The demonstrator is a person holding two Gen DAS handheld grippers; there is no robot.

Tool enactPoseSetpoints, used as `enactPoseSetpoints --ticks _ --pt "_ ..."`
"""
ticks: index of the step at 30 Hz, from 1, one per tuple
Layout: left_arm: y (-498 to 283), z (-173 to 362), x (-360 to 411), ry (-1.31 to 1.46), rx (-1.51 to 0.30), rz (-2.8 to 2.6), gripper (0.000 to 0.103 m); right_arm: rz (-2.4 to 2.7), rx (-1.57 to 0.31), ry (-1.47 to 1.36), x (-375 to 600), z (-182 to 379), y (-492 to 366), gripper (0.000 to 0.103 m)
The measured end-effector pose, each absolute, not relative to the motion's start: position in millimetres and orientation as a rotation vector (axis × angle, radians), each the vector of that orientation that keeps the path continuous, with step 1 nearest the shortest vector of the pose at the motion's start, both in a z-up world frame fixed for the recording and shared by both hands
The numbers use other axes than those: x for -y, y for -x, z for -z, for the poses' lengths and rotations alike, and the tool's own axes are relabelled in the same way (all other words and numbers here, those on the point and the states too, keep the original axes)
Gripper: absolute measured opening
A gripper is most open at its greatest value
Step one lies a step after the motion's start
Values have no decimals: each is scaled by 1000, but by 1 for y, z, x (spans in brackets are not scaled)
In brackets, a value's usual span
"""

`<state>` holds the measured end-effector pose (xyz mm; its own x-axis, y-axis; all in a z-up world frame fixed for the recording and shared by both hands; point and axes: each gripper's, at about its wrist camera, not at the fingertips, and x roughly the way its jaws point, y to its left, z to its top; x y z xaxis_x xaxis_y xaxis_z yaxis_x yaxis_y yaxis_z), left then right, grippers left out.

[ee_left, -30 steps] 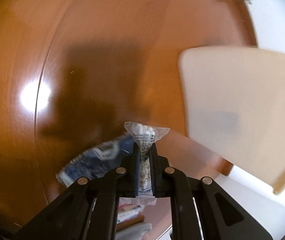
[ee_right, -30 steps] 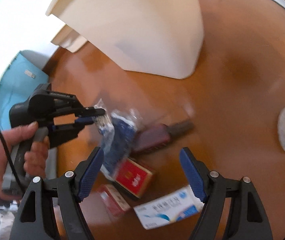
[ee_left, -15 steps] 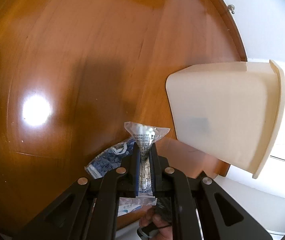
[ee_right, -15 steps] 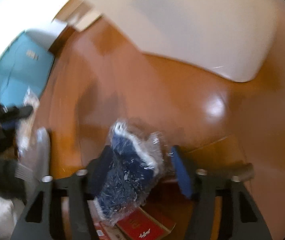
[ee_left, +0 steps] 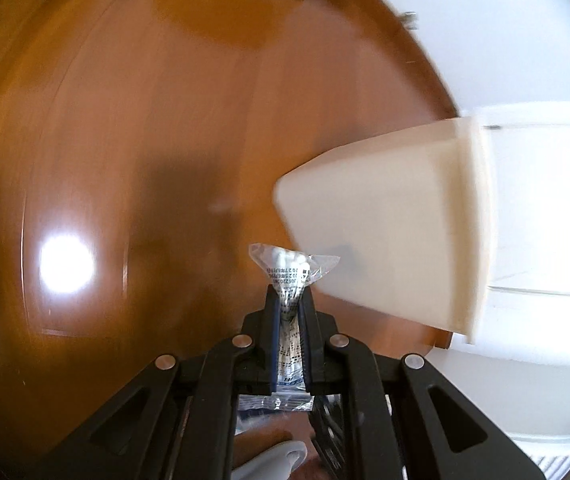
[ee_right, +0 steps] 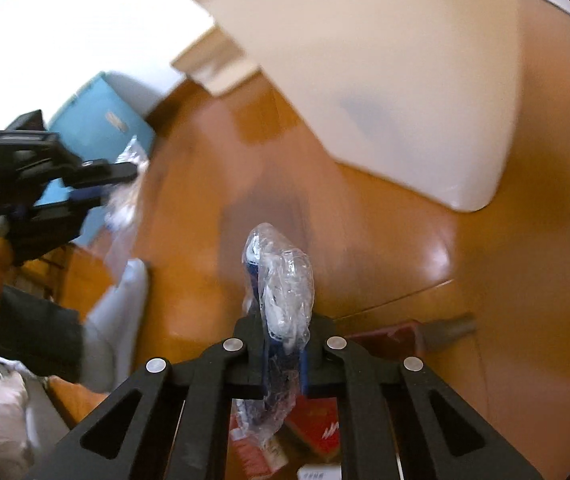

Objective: Collect trash
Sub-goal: 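Drop the glove packet from the right gripper while the left gripper drops the swab bag into the wastebasket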

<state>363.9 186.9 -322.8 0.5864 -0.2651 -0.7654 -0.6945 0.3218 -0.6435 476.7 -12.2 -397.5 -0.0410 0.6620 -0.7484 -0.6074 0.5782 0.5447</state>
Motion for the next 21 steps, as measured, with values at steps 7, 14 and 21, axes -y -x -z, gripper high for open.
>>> enactPoseSetpoints --ticks 7,14,21 --pt "-389 280 -177 1201 -887 -259 8 -1011 -1014 -243 82 275 -493 9" --pt "-387 296 -185 1263 -909 -294 8 -946 -743 -166 67 152 -603 9" --pt "-391 283 -188 1205 -882 -285 8 -881 -999 -42 -39 222 -697 15"
